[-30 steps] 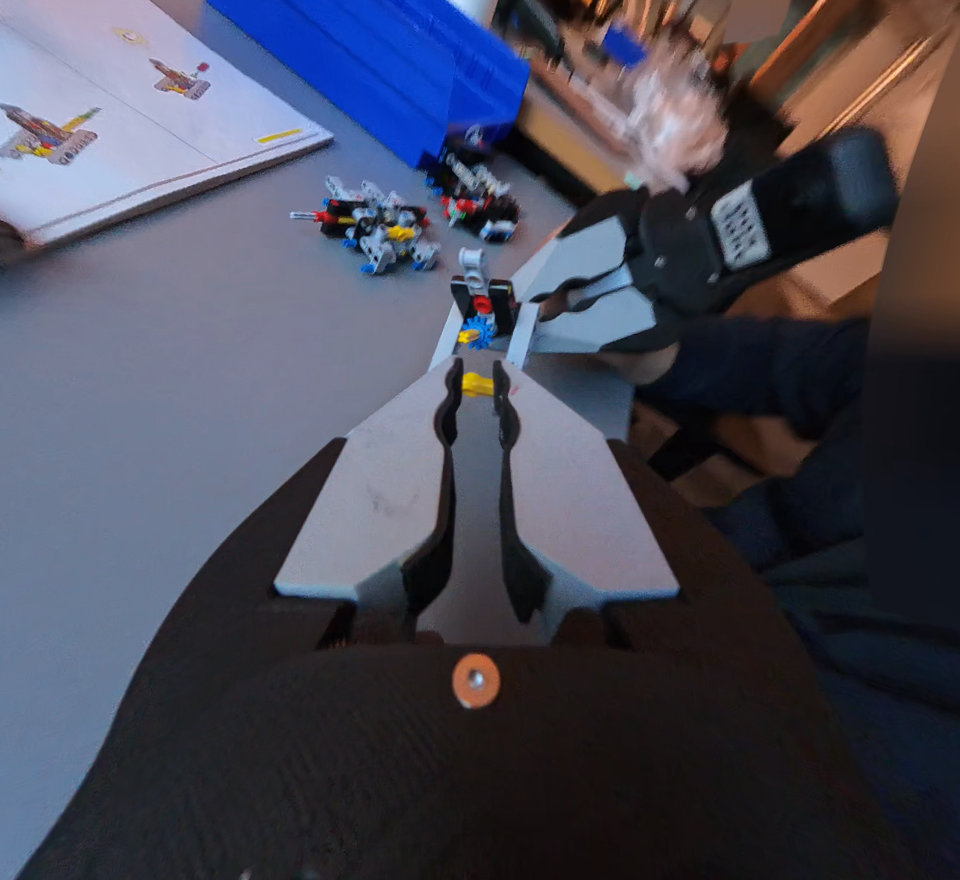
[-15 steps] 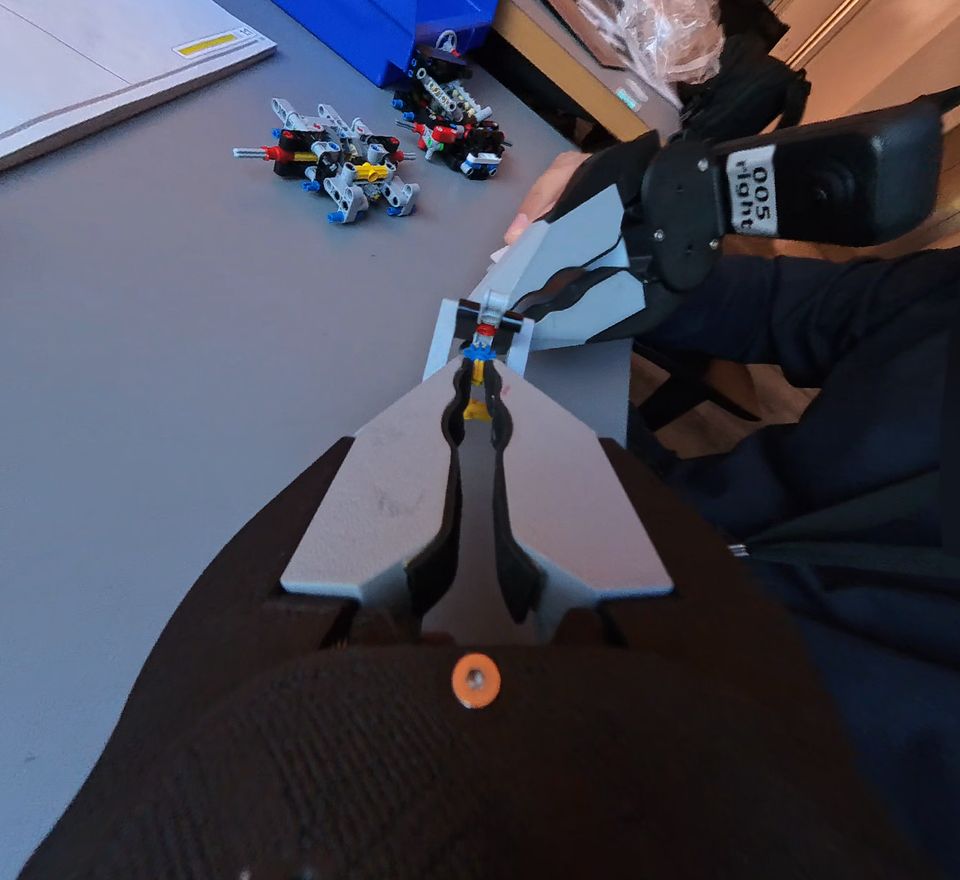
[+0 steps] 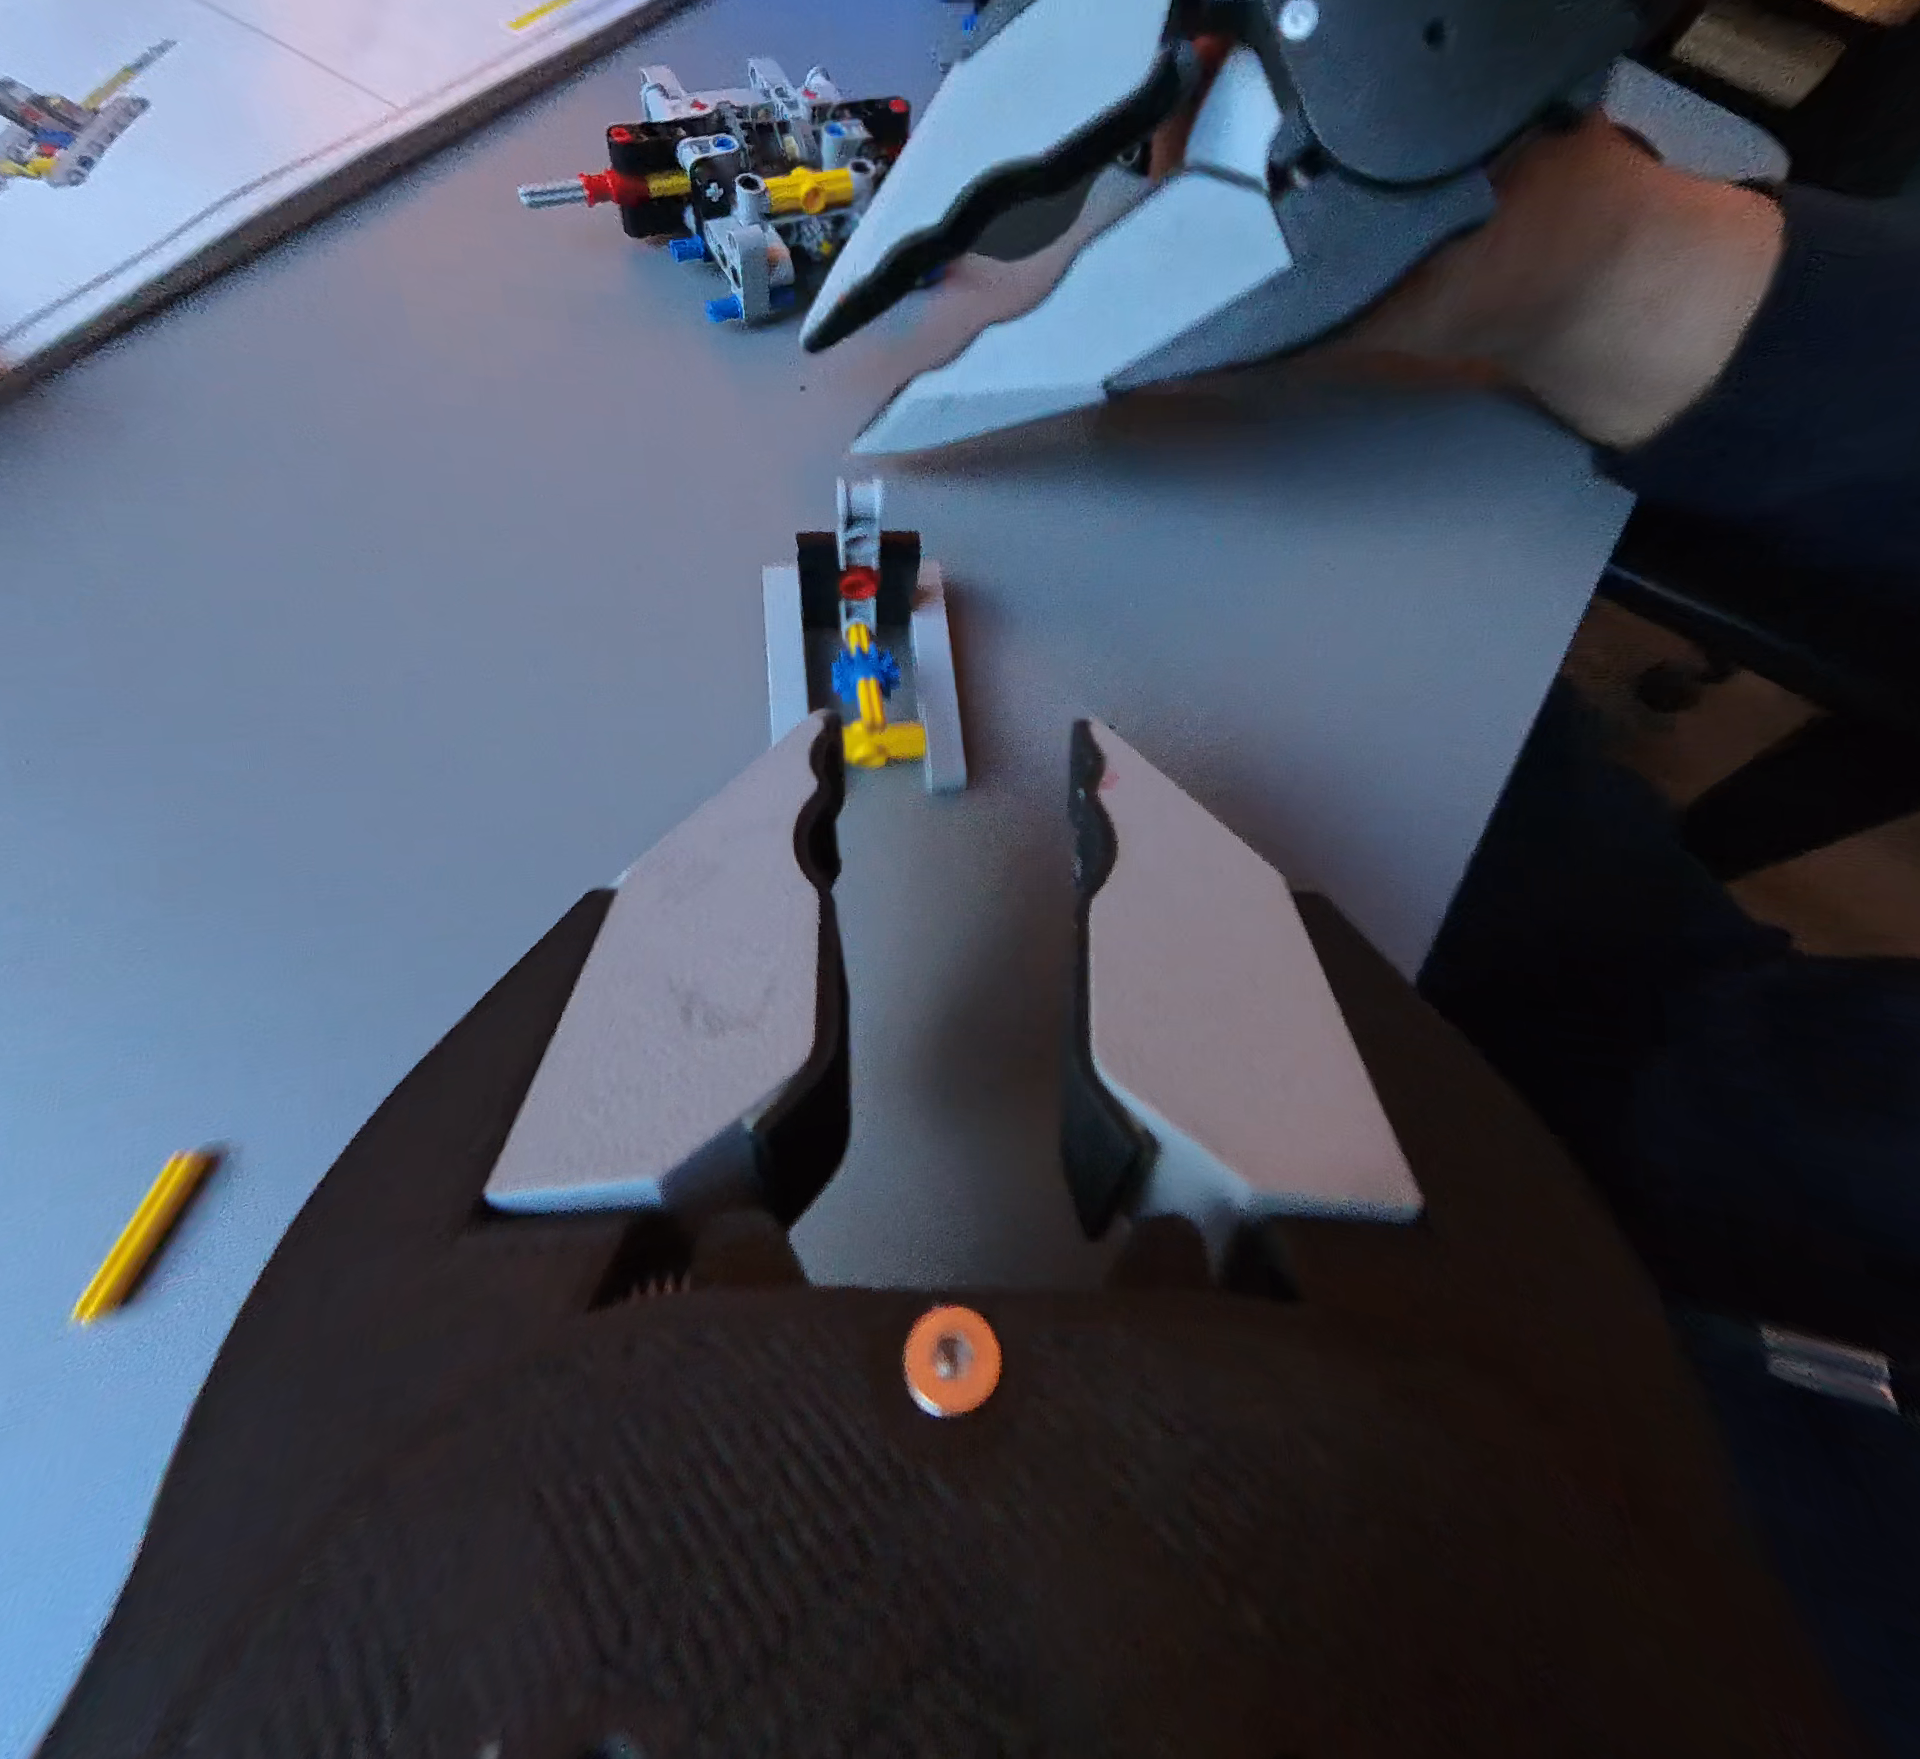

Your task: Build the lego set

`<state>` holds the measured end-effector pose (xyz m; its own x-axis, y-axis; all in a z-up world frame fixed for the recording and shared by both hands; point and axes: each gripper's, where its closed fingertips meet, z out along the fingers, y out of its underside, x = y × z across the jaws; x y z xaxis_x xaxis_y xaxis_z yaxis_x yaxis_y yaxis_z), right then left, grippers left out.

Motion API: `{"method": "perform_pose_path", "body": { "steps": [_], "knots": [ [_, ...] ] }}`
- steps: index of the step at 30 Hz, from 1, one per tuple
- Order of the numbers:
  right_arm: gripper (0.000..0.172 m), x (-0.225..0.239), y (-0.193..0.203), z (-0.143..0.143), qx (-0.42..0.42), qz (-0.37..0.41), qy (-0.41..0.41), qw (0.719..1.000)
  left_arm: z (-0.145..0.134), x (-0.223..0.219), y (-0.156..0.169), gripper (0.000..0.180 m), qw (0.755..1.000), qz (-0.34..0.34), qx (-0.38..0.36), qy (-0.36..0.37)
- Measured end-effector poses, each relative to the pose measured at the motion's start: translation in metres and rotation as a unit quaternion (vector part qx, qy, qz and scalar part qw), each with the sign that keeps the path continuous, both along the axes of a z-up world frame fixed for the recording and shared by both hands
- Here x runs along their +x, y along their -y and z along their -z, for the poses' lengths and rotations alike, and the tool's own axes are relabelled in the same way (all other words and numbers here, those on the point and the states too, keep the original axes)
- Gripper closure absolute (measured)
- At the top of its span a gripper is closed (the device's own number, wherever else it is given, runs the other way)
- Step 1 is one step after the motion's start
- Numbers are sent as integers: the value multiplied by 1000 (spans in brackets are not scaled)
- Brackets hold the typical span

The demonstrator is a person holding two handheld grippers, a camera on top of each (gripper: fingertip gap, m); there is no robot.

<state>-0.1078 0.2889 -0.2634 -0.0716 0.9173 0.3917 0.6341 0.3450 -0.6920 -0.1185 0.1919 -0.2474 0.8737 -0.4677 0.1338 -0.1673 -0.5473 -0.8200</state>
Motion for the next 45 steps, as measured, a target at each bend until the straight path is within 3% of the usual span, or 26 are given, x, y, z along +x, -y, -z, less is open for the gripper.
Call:
{"method": "perform_pose_path", "body": {
  "steps": [3, 8, 12, 15, 19, 24, 28, 33, 37, 41, 45],
  "knots": [
    [152, 7, -6, -4, -9, 24, -14, 1000, -8, -8, 24, 139, 1000, -7, 30, -4],
    [151, 9, 0, -16, -64, 50, -57, 995, 3, -36, 45, 143, 1000, -19, 8, -23],
    [147, 10, 18, -27, -139, 47, -100, 984, 0, -41, 37, 144, 1000, -4, -9, -11],
    [158, 12, 46, -39, -178, 9, -140, 974, -4, -34, 23, 143, 999, 22, -7, -22],
    [169, 11, 68, -47, -176, 1, -160, 971, 1, -31, 0, 143, 996, 52, -4, -69],
    [163, -7, 88, -36, -158, -12, -124, 980, 23, -22, -9, 151, 988, 112, -39, -94],
    [157, -22, 94, -30, -118, -23, -101, 988, 26, -20, -9, 152, 988, 121, -39, -93],
    [164, -29, 93, -13, -79, -35, -47, 995, 25, -30, -3, 158, 988, 103, -44, -105],
    [167, -26, 97, 2, -105, -48, 1, 993, 1, -101, 5, 167, 989, 15, -30, -147],
    [166, -27, 97, 0, -130, -55, -4, 990, -4, -155, 19, 155, 988, -47, -79, -120],
    [164, -27, 97, -17, -150, -68, -57, 985, 10, -153, 20, 156, 989, -35, -103, -100]
  ]
}}
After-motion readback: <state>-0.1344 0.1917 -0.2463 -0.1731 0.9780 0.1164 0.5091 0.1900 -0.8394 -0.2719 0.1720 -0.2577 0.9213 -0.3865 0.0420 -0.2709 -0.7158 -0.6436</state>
